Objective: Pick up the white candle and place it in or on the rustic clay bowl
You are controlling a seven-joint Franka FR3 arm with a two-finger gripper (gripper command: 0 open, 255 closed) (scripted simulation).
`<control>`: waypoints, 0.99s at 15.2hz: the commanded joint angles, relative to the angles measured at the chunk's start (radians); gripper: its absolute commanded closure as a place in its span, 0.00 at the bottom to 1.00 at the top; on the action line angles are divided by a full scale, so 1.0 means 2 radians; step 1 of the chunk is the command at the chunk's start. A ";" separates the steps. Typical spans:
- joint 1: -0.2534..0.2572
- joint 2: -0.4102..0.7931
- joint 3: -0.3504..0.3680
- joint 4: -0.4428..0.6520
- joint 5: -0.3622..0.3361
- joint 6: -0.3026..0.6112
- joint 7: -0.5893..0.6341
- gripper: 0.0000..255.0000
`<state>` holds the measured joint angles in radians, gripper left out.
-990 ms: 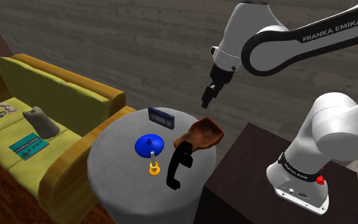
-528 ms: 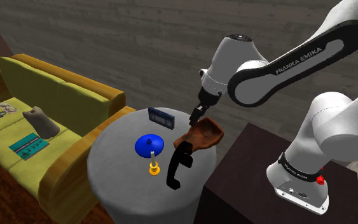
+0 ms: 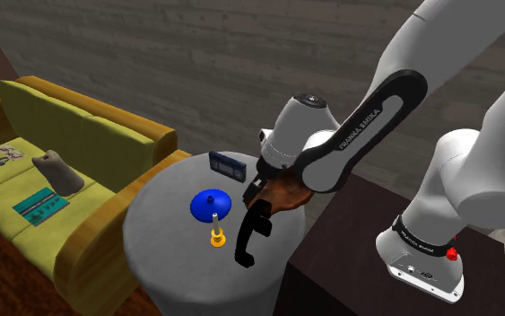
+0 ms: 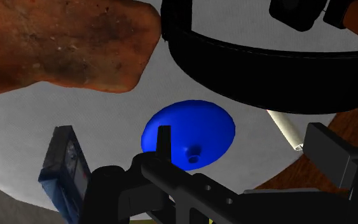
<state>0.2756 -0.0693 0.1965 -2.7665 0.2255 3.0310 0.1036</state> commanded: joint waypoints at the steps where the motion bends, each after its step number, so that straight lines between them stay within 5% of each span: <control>1: 0.007 0.049 0.005 0.014 -0.001 0.046 0.007 0.00; 10: 0.086 0.254 -0.022 0.124 -0.008 0.185 0.035 0.00; 15: 0.091 0.298 -0.025 0.155 -0.008 0.201 0.034 0.00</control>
<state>0.4517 0.5067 0.1482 -2.4661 0.2071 3.4283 0.1706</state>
